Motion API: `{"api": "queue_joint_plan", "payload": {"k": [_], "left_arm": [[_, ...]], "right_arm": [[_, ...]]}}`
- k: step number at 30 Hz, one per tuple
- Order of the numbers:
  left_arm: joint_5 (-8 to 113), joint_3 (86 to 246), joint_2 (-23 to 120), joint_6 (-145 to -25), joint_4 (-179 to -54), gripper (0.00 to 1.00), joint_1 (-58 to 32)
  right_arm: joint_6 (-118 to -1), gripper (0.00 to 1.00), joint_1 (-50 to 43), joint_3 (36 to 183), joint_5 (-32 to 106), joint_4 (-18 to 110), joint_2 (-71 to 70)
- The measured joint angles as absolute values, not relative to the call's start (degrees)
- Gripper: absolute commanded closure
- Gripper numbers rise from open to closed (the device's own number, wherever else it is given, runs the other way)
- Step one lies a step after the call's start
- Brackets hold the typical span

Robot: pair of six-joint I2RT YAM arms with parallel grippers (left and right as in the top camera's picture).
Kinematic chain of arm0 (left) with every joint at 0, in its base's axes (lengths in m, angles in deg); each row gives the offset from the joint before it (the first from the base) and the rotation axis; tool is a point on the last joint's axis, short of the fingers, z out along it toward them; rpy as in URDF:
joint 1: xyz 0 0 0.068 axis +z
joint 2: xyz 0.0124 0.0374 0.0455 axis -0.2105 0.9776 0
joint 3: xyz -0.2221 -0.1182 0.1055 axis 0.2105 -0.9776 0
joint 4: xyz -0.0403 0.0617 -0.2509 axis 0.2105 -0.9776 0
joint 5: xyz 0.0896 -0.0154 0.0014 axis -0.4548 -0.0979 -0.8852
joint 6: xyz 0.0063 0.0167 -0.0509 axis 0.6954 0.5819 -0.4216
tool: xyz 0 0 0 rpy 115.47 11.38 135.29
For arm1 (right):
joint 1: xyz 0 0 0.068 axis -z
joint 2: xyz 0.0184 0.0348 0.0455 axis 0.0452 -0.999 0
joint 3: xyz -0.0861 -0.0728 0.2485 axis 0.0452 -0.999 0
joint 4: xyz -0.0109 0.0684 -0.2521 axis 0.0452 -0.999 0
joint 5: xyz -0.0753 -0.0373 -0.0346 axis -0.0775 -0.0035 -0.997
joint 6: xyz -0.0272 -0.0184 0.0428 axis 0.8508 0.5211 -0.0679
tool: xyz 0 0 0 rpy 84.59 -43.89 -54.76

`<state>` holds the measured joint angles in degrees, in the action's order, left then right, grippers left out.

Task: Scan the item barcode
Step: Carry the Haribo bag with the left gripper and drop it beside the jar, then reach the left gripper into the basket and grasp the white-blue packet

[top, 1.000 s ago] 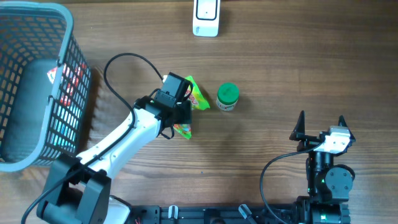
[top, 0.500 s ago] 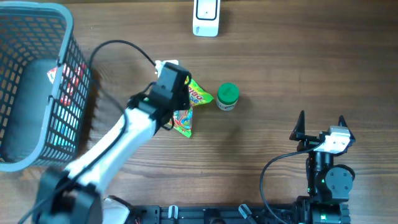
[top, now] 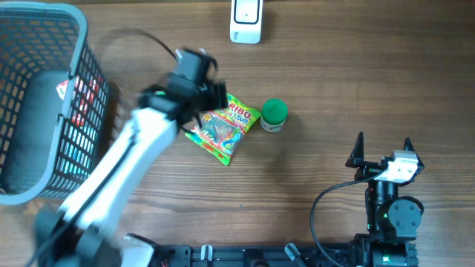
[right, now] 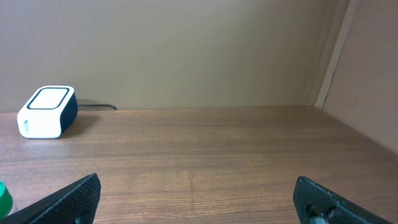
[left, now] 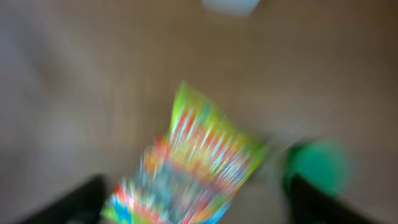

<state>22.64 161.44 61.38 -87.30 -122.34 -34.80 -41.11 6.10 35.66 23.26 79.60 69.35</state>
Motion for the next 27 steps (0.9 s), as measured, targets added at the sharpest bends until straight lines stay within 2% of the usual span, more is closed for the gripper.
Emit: {"api": "queue_joint_plan", "payload": {"k": [3, 6, 7, 8, 12, 16, 19, 27], "left_arm": [[16.35, 170.77, 47.52, -82.54, -121.88, 0.0, -28.86], [13.35, 171.71, 41.07, -82.87, -125.07, 0.0, -15.7], [12.7, 171.58, 40.7, -86.69, -129.62, 0.0, -2.5], [15.36, 171.45, 42.23, -89.45, -133.11, 0.0, 5.32], [26.23, 170.73, 49.38, -94.08, -138.69, 0.0, 24.27], [32.65, 168.02, 58.8, -98.08, -141.42, 0.0, 31.16], [34.2, 163.25, 65.66, -100.88, -141.57, 0.0, 32.14], [32.17, 149.77, 68.4, -104.7, -137.05, 0.0, 34.74]], "right_arm": [[-41.11, 0.0, 6.1, 35.66, 23.26, 79.6, 69.33], [-41.11, 0.0, 6.1, 35.66, 23.26, 79.6, 69.33], [-41.11, 0.0, 6.1, 35.66, 23.26, 79.6, 69.33], [-41.11, 0.0, 6.1, 35.66, 23.23, 79.6, 69.33], [-41.11, 0.0, 6.1, 35.66, 23.26, 79.58, 69.31], [-41.11, 0.0, 6.1, 35.66, 23.26, 79.58, 69.31], [-41.11, 0.0, 6.1, 35.66, 23.26, 79.58, 69.31], [-41.11, 0.0, 6.1, 35.66, 23.26, 79.58, 69.31]]}}
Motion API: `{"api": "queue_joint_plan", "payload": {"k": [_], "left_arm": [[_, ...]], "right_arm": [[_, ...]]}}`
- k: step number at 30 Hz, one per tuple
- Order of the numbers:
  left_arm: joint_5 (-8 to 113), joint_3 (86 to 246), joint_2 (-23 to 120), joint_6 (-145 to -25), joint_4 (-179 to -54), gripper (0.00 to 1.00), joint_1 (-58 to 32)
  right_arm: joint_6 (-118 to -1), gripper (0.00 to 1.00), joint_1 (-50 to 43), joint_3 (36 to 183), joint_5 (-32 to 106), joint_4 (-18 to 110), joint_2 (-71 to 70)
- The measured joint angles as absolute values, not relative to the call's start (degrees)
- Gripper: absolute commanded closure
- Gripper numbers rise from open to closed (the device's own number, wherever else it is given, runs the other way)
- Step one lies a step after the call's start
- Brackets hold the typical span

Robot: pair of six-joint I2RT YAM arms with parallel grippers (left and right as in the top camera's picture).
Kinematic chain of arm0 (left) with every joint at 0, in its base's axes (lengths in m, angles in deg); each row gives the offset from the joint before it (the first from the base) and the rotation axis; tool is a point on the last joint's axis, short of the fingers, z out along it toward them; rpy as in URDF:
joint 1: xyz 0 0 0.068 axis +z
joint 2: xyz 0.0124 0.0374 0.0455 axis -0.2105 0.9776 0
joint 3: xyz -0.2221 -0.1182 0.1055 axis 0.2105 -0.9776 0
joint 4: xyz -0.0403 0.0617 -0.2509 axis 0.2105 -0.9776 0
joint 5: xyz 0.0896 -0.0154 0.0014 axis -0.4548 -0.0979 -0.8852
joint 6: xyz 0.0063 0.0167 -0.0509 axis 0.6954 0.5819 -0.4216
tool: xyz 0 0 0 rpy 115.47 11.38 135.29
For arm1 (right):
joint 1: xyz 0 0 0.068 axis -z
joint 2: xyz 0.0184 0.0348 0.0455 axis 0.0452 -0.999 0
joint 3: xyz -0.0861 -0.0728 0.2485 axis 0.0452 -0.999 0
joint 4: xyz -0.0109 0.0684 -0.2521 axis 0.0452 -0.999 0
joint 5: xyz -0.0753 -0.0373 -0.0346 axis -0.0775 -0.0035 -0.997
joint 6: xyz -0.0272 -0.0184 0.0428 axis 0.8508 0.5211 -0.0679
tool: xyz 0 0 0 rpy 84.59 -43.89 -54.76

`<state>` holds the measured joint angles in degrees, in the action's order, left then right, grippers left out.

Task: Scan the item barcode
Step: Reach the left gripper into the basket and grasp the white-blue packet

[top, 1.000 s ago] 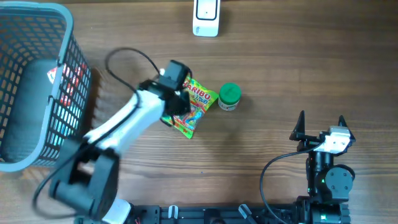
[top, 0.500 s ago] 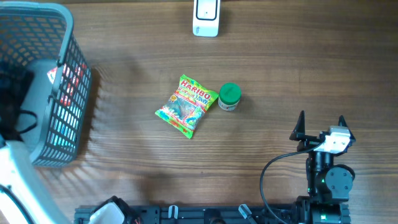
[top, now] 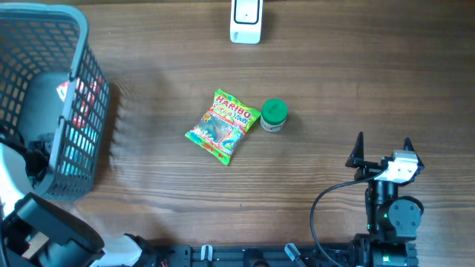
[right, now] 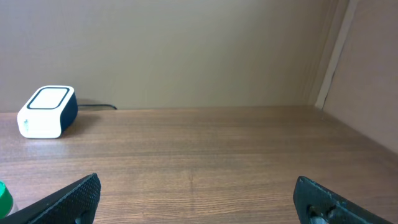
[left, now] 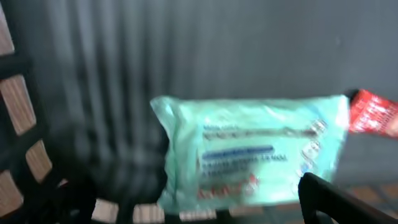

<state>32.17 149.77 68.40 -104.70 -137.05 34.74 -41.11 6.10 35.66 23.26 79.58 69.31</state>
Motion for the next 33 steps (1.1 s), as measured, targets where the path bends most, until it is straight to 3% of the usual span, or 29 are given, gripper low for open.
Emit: {"api": "queue_joint_plan", "payload": {"k": [8, 9, 11, 13, 21, 29, 33], "left_arm": [[32.41, 139.08, 67.61, -104.68, -125.2, 0.0, 34.88], [32.59, 138.29, 66.89, -104.7, -124.15, 0.07, 34.88], [32.89, 136.96, 65.73, -104.83, -122.05, 0.45, 34.88], [34.09, 135.19, 64.96, -103.94, -119.39, 0.96, 35.27], [49.31, 134.56, 66.1, -100.94, -115.08, 0.96, 35.86], [55.12, 161.79, 53.86, -101.4, -123.19, 0.96, 35.55], [60.26, 166.29, 45.9, -102.12, -123.71, 0.96, 34.96]], "right_arm": [[-41.11, 0.0, 6.1, 35.66, 23.26, 79.58, 69.31], [-41.11, 0.0, 6.1, 35.66, 23.26, 79.6, 69.31], [-41.11, 0.0, 6.1, 35.66, 23.26, 79.58, 69.31], [-41.11, 0.0, 6.1, 35.66, 23.26, 79.58, 69.31], [-41.11, 0.01, 6.1, 35.66, 23.26, 79.6, 69.31], [-41.11, 0.0, 6.1, 35.66, 23.26, 79.58, 69.31], [-41.11, 0.0, 6.1, 35.66, 23.28, 79.58, 69.29]]}}
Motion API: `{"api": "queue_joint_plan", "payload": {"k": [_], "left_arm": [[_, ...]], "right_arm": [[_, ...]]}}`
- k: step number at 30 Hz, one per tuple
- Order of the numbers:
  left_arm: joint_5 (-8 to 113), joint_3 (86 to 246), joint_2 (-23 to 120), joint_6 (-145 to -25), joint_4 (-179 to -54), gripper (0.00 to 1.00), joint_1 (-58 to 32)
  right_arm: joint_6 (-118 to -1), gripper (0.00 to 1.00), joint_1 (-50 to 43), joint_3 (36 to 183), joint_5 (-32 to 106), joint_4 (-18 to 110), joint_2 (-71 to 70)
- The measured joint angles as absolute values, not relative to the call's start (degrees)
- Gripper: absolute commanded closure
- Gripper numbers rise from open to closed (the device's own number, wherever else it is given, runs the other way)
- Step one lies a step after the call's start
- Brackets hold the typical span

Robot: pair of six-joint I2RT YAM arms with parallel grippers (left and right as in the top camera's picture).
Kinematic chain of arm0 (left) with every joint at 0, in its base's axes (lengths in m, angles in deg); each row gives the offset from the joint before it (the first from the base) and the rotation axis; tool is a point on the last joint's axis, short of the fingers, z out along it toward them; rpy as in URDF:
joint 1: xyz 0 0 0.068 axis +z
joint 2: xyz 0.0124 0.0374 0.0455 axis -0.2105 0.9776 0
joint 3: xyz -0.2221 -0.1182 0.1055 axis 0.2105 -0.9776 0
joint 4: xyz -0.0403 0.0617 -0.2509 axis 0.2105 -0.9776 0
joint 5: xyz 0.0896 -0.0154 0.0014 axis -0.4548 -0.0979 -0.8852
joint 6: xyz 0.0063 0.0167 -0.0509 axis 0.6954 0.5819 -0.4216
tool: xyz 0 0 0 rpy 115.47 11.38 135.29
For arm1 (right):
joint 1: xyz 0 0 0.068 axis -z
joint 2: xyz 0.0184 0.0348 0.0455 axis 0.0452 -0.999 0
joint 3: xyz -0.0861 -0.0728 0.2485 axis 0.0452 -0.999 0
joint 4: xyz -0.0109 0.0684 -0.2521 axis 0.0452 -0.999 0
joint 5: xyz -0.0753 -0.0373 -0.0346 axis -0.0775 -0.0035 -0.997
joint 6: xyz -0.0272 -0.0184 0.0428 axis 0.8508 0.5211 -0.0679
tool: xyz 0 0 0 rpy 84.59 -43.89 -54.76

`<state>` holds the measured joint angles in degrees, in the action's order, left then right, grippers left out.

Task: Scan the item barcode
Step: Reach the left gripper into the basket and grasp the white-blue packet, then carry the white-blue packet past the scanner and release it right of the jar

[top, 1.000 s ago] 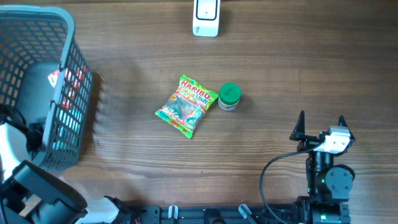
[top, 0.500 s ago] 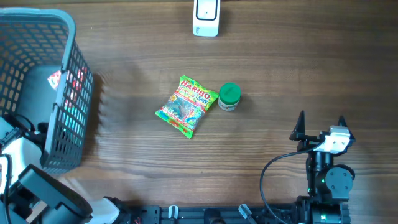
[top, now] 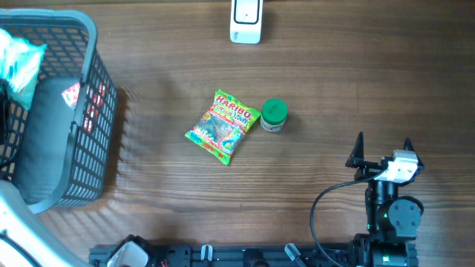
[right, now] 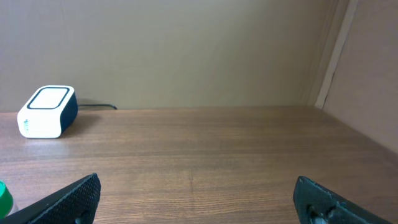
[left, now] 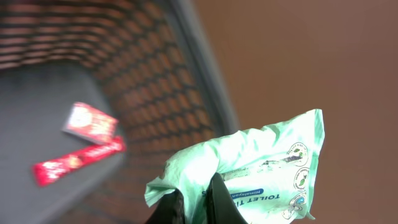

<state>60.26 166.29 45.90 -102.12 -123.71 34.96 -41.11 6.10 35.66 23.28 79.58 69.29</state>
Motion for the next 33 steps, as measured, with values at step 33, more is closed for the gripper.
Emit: {"api": "queue_joint_plan", "payload": {"k": [33], "left_arm": [[21.18, 166.8, 95.5, -118.89, -101.51, 0.96, -62.89]], "right_arm": [[-41.11, 0.0, 6.1, 35.66, 23.28, 79.6, 69.33]]}}
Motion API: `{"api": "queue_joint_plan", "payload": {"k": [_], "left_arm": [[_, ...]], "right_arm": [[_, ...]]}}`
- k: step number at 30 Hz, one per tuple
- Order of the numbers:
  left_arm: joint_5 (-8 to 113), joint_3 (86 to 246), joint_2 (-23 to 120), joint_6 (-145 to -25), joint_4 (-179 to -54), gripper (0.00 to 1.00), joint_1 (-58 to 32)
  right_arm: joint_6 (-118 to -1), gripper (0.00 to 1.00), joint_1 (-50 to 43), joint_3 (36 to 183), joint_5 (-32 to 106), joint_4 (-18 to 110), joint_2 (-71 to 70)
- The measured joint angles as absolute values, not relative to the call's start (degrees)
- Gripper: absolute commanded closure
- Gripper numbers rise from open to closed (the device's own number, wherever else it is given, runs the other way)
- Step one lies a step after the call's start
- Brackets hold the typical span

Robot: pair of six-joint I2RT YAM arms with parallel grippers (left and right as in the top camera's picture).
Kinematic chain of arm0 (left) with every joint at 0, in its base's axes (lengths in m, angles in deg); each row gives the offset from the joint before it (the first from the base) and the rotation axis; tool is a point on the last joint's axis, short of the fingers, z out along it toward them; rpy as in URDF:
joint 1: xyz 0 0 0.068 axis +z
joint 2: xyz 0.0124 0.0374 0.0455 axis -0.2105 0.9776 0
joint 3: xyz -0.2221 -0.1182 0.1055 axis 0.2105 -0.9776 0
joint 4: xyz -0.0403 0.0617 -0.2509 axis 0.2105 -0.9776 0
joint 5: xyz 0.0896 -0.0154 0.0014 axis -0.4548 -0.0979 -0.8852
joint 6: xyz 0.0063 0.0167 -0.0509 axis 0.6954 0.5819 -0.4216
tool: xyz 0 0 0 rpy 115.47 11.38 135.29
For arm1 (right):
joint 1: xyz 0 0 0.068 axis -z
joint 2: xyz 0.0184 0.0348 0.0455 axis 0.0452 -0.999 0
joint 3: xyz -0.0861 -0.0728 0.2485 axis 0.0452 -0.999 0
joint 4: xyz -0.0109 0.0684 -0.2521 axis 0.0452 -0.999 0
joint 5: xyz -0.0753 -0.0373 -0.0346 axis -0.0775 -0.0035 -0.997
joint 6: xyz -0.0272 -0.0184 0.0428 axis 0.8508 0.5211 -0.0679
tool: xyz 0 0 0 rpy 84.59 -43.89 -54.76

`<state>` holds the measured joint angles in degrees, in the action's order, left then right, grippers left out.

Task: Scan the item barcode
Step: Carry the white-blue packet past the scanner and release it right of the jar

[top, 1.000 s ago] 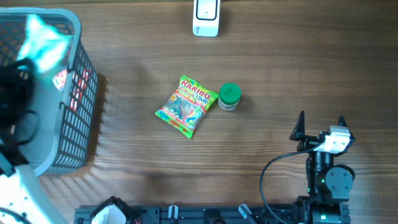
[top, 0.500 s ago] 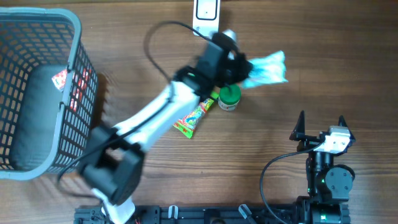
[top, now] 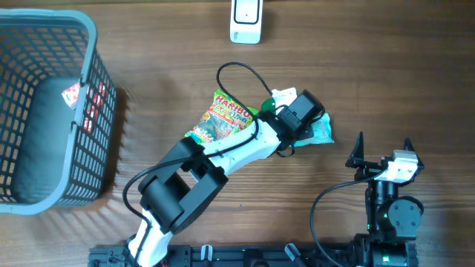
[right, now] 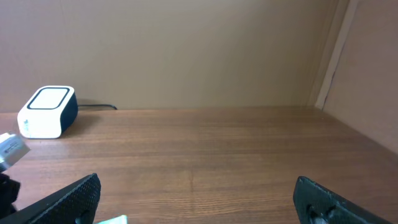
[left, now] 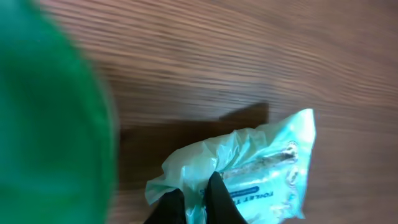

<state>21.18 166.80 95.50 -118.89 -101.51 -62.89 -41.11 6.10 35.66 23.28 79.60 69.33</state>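
Note:
My left gripper (top: 303,124) is shut on one end of a mint-green pack of wipes (top: 321,131), held low over the wood right of the middle. In the left wrist view the fingers (left: 217,198) pinch the crumpled edge of the wipes pack (left: 261,168); its shadow lies on the table. I cannot tell if it touches the wood. The white scanner (top: 246,18) sits at the far edge and shows as a scanner (right: 46,111) in the right wrist view. My right gripper (top: 382,148) stands open and empty at the near right.
A Haribo bag (top: 223,122) lies left of the left arm. A green jar cap (left: 50,112) fills the left of the left wrist view; the arm hides it from overhead. A grey basket (top: 90,44) with red packets (top: 85,96) stands at the far left.
My left gripper held the wipes pack over the basket at the far left. It now holds the pack at the table's middle right, beside the green jar. The right arm has not moved.
My left gripper was open over the Haribo bag. Then it was open inside the basket over the wipes pack. Then it was shut on the pack above the basket. It now holds the pack low over the table near the jar.

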Motion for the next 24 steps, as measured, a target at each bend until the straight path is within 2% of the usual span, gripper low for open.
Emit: {"api": "queue_joint_plan", "payload": {"k": [1, 2, 4, 6, 8, 12, 15, 18, 20, 24], "left_arm": [[20.08, 166.8, 95.5, -118.91, -101.79, 0.94, -62.89], [19.32, 166.8, 95.5, -118.91, -101.79, 0.88, -62.89], [18.42, 166.8, 95.5, -119.06, -101.57, 0.64, -62.89], [18.16, 166.8, 95.5, -118.73, -100.9, 0.47, -62.89], [18.18, 166.8, 95.02, -118.32, -100.92, 0.19, -63.15], [18.2, 166.8, 88.13, -118.01, -100.9, 0.0, -64.07], [17.2, 166.84, 77.01, -114.84, -100.92, 0.0, -64.18], [7.32, 167.08, 66.04, -110.52, -108.33, 0.0, -62.5], [1.51, 167.12, 58.45, -108.68, -113.73, 0.0, -55.59], [-0.7, 167.19, 46.54, -107.08, -120.83, 0.0, -34.67]], "right_arm": [[-41.11, 0.0, 6.1, 35.66, 23.28, 79.6, 69.33], [-41.11, 0.0, 6.1, 35.66, 23.28, 79.6, 69.33], [-41.11, 0.0, 6.1, 35.66, 23.28, 79.6, 69.33], [-41.11, 0.0, 6.1, 35.66, 23.28, 79.6, 69.33], [-41.11, 0.0, 6.1, 35.66, 23.28, 79.6, 69.33], [-41.11, 0.0, 6.1, 35.66, 23.28, 79.6, 69.33], [-41.11, 0.0, 6.1, 35.66, 23.28, 79.6, 69.33], [-41.11, 0.0, 6.1, 35.66, 23.28, 79.6, 69.33], [-41.11, 0.0, 6.1, 35.66, 23.28, 79.6, 69.33], [-41.11, 0.0, 6.1, 35.66, 23.26, 79.58, 69.35]]}}
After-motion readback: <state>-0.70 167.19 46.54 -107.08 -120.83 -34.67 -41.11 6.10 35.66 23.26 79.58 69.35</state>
